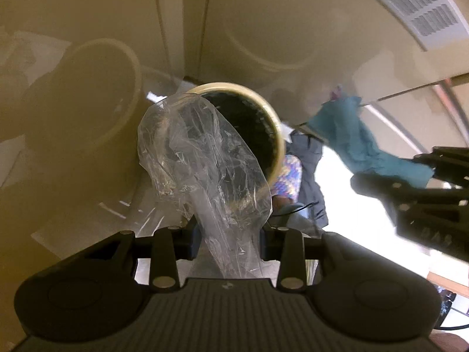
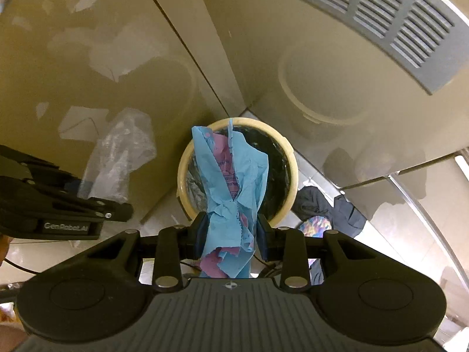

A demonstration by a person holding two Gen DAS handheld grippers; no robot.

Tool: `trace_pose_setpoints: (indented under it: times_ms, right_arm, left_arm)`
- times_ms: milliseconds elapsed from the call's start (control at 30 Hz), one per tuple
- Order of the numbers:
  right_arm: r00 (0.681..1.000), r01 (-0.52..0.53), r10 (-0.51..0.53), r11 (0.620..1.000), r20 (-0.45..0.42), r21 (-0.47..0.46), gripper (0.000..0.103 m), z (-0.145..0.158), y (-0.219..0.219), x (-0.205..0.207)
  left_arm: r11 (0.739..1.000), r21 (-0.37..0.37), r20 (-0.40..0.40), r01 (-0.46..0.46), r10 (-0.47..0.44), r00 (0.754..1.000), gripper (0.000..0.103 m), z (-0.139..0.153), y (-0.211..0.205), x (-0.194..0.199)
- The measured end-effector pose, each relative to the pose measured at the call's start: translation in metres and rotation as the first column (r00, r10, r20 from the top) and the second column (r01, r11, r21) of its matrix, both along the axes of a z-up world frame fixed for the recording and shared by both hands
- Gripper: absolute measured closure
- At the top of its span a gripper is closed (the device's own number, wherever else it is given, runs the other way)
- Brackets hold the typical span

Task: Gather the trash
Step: 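Open the left tool over the bin while the right tool releases the glove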

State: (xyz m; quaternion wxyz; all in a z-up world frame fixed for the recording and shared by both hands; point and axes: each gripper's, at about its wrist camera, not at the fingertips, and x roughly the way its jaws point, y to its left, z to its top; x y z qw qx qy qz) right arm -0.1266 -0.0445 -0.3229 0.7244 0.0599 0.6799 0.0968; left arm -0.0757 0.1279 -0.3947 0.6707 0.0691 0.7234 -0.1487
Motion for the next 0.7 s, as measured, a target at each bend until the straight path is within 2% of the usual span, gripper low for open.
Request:
trace_pose_setpoints:
  times_ms: [267, 533, 633, 667, 700]
  right_arm:
    - [0.998, -0.044, 0.043, 0.999, -0.04, -0.008, 0.066, -0.02, 0.003, 0.017]
    - [0.994, -0.083, 0.082, 0.996, -0.069, -0.024, 0.065, -0.041, 0.01, 0.033]
    - [0.995, -0.082, 0.081, 0.996, -0.062, -0.018, 0.065, -0.042, 0.011, 0.037]
    - [0.995, -0.084, 0.082, 0.996, -0.062, -0.021, 0.065, -0.045, 0.011, 0.038]
    - [0.995, -0.083, 0.082, 0.996, -0.063, -0.024, 0.065, -0.048, 0.012, 0.04]
  left_arm:
    - [0.999, -0.02, -0.039, -0.029, 0.028, 0.999, 0.061, -0.015, 0.0, 0.005]
    - [0.999, -0.006, -0.067, 0.049, -0.05, 0.997, 0.058, -0.039, -0.015, 0.012]
    - [0.998, 0.003, -0.052, 0.058, -0.057, 0.997, 0.047, -0.035, -0.012, 0.014]
    - [0.998, 0.011, -0.046, 0.06, -0.06, 0.997, 0.037, -0.035, -0.012, 0.015]
    - [0.998, 0.018, -0.044, 0.062, -0.061, 0.997, 0.032, -0.037, -0.013, 0.016]
